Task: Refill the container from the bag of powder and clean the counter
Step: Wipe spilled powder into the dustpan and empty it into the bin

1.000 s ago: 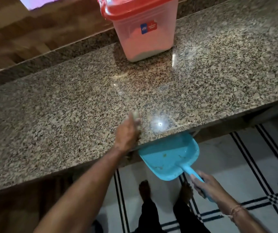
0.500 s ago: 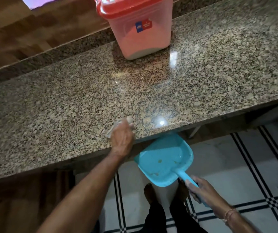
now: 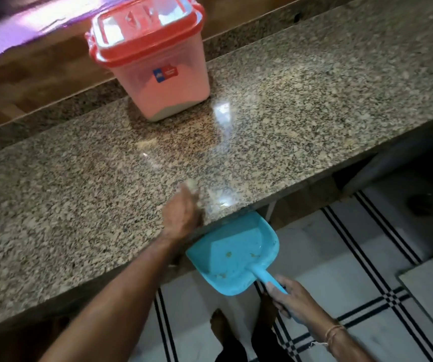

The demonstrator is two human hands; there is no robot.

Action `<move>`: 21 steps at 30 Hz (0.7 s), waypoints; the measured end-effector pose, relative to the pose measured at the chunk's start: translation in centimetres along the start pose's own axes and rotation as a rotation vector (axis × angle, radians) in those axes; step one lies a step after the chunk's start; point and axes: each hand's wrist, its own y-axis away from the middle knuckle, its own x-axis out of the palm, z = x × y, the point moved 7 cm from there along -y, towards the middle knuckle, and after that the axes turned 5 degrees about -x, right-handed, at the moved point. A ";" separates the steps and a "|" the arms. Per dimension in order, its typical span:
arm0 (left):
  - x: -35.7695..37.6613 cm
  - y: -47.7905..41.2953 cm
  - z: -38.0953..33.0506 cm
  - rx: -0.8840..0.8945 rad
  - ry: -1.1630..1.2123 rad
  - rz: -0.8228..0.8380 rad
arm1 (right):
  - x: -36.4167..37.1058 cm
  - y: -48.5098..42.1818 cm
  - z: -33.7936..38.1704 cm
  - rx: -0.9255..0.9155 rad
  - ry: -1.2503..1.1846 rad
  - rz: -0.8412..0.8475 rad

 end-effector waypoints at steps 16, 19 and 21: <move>2.9 -1.2 -6.9 0.169 0.132 0.159 | -1.3 0.6 -1.6 0.050 -0.084 -0.102; 0.6 -3.5 -4.5 0.155 0.099 0.150 | -2.0 0.8 -1.4 0.044 -0.109 -0.138; 0.7 -4.9 -3.5 0.121 0.136 0.167 | -2.2 0.8 -1.4 0.046 -0.121 -0.158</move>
